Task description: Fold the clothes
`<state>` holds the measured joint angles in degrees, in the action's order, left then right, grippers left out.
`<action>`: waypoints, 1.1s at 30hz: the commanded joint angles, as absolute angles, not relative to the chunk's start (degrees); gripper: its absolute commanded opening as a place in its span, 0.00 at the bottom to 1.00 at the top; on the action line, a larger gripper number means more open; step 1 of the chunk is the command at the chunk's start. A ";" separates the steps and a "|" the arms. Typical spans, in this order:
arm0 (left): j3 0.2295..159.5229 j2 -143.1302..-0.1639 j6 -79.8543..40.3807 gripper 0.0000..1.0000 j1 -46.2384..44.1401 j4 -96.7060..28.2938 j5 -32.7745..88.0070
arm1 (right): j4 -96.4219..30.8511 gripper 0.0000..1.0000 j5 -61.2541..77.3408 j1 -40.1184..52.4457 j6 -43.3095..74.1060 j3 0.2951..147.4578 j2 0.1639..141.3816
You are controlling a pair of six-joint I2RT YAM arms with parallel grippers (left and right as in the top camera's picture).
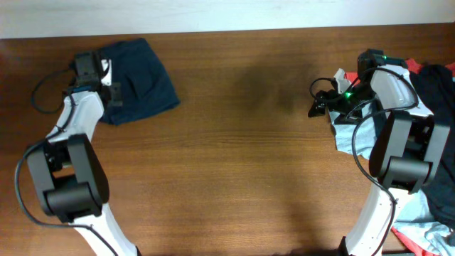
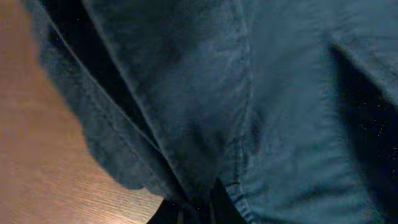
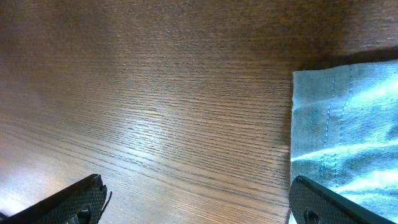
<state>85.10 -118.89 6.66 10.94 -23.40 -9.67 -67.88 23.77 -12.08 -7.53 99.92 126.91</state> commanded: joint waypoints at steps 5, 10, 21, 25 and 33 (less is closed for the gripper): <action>86.50 -123.57 -12.12 0.01 19.94 -23.57 -9.67 | -67.88 0.98 23.27 -12.08 -7.70 100.40 125.10; 86.50 -125.38 -14.76 0.01 23.35 -23.53 -7.51 | -67.88 0.99 23.27 -12.08 -7.70 100.40 125.10; 86.48 -125.80 -1.43 0.01 23.81 -18.24 -5.54 | -67.88 0.99 23.27 -12.08 -7.70 100.40 125.10; 86.46 -125.80 -5.93 0.01 23.86 -18.31 -5.54 | -67.88 0.99 23.27 -12.08 -7.70 100.40 125.10; 86.26 -125.80 -39.57 0.01 23.90 -28.42 -5.17 | -67.90 0.99 23.27 -12.08 -7.70 100.40 125.10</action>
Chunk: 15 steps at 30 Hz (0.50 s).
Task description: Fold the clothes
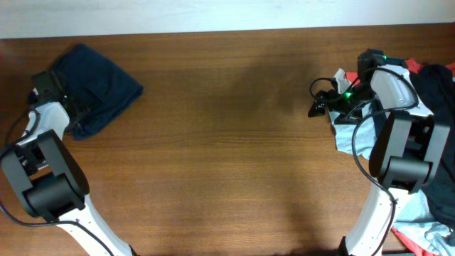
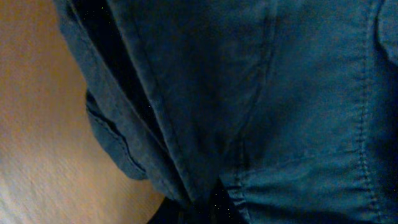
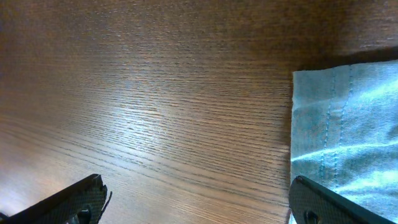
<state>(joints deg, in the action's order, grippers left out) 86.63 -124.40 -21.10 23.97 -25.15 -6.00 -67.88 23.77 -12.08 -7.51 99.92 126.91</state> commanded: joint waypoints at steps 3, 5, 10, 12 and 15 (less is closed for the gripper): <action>85.49 -125.80 -51.96 0.00 23.90 -29.89 -1.58 | -67.88 0.99 23.27 -12.08 -7.70 100.40 125.10; 84.86 -125.80 -56.14 0.00 23.90 -28.51 1.91 | -67.88 0.99 23.27 -12.08 -7.70 100.40 125.10; 83.18 -125.80 -62.35 0.01 23.59 -20.45 8.95 | -67.88 0.99 23.27 -12.08 -7.70 100.40 125.10; 83.13 -125.91 -62.35 0.01 23.00 -17.91 9.08 | -67.90 0.99 23.27 -12.08 -7.70 100.40 125.10; 83.13 -125.91 -62.28 0.00 21.82 -15.64 8.95 | -67.88 0.99 23.27 -12.08 -7.70 100.40 125.10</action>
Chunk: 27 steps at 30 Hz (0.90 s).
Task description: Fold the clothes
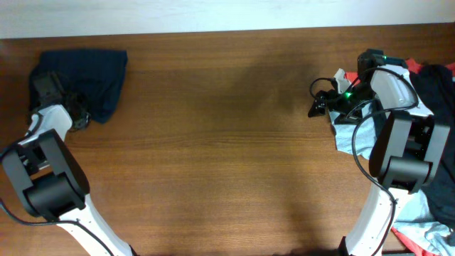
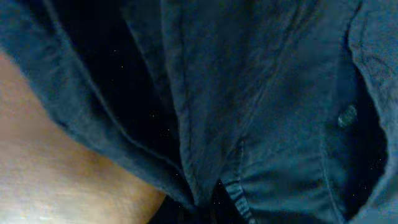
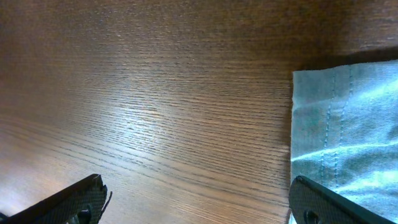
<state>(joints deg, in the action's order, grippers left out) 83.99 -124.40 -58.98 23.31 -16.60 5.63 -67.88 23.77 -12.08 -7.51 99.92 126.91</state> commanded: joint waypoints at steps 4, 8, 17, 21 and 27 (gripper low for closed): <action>83.13 -125.91 -60.10 0.00 20.93 -15.40 7.90 | -67.88 0.99 23.27 -12.08 -7.70 100.40 125.10; 83.13 -125.91 -51.66 0.00 20.75 -14.94 7.22 | -67.88 0.99 23.27 -12.08 -7.70 100.40 125.10; 83.13 -125.91 -31.68 0.01 20.78 -11.90 4.71 | -67.88 0.99 23.27 -12.08 -7.70 100.40 125.10; 83.13 -125.91 -29.87 0.01 20.75 -10.94 4.71 | -67.88 0.99 23.27 -12.08 -7.70 100.40 125.10; 83.13 -126.52 -31.99 0.01 20.75 -10.68 4.73 | -67.88 0.98 23.27 -12.08 -7.70 100.40 125.10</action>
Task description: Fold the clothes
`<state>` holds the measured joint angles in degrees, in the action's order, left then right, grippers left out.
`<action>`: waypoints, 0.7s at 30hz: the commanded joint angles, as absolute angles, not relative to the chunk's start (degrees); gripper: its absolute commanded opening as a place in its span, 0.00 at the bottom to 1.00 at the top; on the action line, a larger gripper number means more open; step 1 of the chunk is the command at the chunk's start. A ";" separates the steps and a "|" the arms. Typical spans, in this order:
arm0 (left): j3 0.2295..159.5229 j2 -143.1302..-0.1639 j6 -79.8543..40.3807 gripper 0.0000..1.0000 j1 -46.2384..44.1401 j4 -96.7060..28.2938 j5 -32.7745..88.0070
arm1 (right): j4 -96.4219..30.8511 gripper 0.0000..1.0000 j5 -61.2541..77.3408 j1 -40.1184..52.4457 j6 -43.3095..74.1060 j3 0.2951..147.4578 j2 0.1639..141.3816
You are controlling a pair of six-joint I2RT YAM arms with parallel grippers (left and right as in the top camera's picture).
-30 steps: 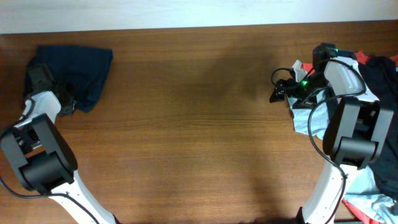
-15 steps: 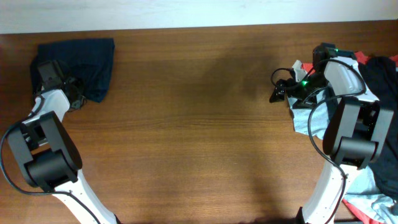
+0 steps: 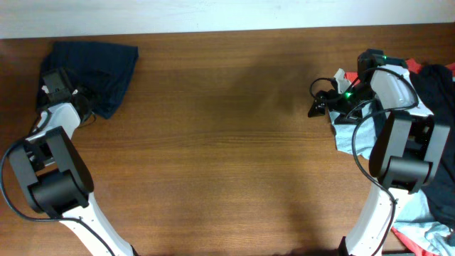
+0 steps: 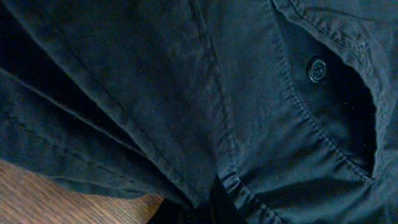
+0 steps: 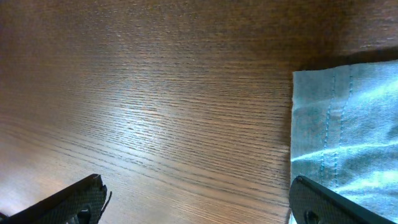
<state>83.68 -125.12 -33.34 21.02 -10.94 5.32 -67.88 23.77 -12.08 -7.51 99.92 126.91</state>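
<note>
A folded dark navy garment [image 3: 96, 67] lies at the table's far left corner. My left gripper [image 3: 77, 96] is shut on its lower edge; the left wrist view is filled with the navy cloth [image 4: 205, 93], a button [image 4: 317, 68] and pocket opening showing. My right gripper [image 3: 318, 105] stands open over bare wood at the right, fingertips [image 5: 74, 199] wide apart, one beside a pale blue cloth [image 5: 339, 137].
A heap of clothes [image 3: 426, 107] in pale blue, red and dark cloth lies along the table's right edge, under and behind the right arm. The wooden table [image 3: 227, 156] runs between the two arms.
The navy garment has shifted slightly to the right and its lower part turned, still held by my left gripper. The right arm has not moved.
The navy garment lay left of centre with my left gripper shut on it. It then stood further left, then bunched at the far left corner, and now sits there a little more spread. My right gripper stayed open by the pale blue cloth throughout.
</note>
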 commanded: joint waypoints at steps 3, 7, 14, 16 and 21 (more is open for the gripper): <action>83.13 -126.69 -32.97 0.01 20.75 -10.46 4.73 | -67.90 0.99 23.27 -12.08 -7.70 100.40 125.10; 83.13 -126.69 -32.95 0.01 20.75 -9.43 5.15 | -67.88 0.99 23.27 -12.08 -7.70 100.40 125.10; 83.13 -126.69 -32.93 0.01 20.71 -9.80 5.17 | -67.88 0.99 23.27 -12.08 -7.70 100.40 125.10; 83.13 -126.69 -32.95 0.01 20.64 -9.82 5.19 | -67.88 0.99 23.27 -12.08 -7.70 100.40 125.10; 83.13 -126.69 -32.95 0.01 19.86 -9.82 5.34 | -67.88 0.99 23.27 -12.08 -7.70 100.40 125.10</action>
